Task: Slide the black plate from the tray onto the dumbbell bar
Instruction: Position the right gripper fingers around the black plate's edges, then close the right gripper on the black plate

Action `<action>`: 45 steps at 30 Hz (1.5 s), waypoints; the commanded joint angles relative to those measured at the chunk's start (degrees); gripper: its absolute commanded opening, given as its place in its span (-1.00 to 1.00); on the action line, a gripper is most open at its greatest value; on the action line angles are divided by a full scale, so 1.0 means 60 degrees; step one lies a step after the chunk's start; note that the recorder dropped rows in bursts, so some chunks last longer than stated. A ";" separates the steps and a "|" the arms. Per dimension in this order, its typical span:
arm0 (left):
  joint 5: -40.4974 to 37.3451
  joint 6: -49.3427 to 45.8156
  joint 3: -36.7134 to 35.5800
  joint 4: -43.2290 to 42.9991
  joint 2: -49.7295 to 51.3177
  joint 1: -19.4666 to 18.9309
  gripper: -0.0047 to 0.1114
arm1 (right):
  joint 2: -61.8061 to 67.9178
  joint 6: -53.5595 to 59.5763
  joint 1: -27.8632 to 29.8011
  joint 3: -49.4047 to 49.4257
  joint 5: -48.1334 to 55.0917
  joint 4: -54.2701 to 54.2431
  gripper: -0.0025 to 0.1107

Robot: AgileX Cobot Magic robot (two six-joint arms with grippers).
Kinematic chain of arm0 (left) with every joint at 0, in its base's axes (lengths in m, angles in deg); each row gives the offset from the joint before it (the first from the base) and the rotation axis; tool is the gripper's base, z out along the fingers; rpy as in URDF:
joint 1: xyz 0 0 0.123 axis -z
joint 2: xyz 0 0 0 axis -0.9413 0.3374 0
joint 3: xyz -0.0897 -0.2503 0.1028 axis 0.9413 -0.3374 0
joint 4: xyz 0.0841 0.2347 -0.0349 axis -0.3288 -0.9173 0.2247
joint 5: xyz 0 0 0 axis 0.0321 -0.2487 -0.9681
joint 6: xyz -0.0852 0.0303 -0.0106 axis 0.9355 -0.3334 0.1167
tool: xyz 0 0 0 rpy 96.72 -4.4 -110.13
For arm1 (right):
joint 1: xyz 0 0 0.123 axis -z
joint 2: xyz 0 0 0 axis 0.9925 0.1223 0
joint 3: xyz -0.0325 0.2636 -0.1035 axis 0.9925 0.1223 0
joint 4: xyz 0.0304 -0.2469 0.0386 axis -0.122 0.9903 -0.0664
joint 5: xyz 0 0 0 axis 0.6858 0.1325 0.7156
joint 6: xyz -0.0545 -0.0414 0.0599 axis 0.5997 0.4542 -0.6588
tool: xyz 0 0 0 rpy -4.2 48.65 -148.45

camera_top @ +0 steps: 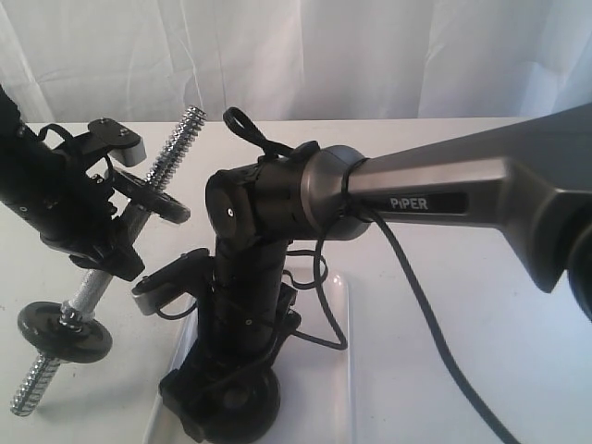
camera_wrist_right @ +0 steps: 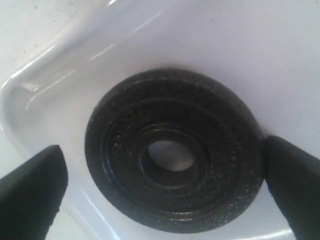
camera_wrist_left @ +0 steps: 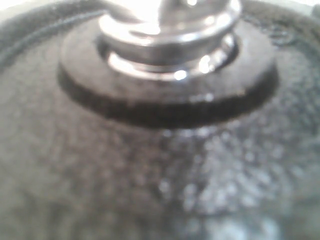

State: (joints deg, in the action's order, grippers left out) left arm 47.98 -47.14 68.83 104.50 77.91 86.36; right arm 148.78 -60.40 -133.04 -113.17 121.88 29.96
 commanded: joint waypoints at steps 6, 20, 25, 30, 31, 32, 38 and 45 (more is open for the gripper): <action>0.0025 0.0073 0.0243 0.0904 -0.0588 0.0012 -0.92 | 0.0240 0.0149 -0.0062 0.0109 0.0493 -0.0200 0.90; -0.0014 0.0091 0.0243 0.0904 -0.0588 0.0012 -0.92 | 0.0240 0.0003 -0.0062 0.0109 -0.0048 -0.0640 0.90; 0.0006 0.0091 0.0243 0.0904 -0.0588 0.0012 -0.92 | 0.0240 -0.0237 -0.0062 0.0109 -0.0090 0.0116 0.90; 0.0025 0.0091 0.0243 0.0904 -0.0588 0.0012 -0.92 | 0.0240 -0.1375 -0.0062 0.0109 -0.0114 0.0902 0.90; 0.0040 0.0091 0.0243 0.0904 -0.0588 0.0012 -0.92 | 0.0240 -0.1398 -0.0062 0.0109 -0.0114 0.0902 0.90; 0.0040 0.0091 0.0243 0.0904 -0.0588 0.0012 -0.92 | 0.0240 -0.1397 -0.0062 0.0109 -0.0130 0.0902 0.90; 0.0040 0.0091 0.0243 0.0904 -0.0588 0.0012 -0.92 | 0.0256 -0.1589 -0.0242 0.0109 -0.0629 0.0921 0.90; 0.0060 0.0091 0.0243 0.0904 -0.0588 0.0012 -0.92 | 0.0256 -0.1597 -0.0419 0.0109 -0.0702 0.0921 0.90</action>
State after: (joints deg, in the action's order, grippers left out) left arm 48.09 -46.93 68.83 104.50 77.91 86.36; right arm 148.78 -70.11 -135.13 -113.17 118.78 35.60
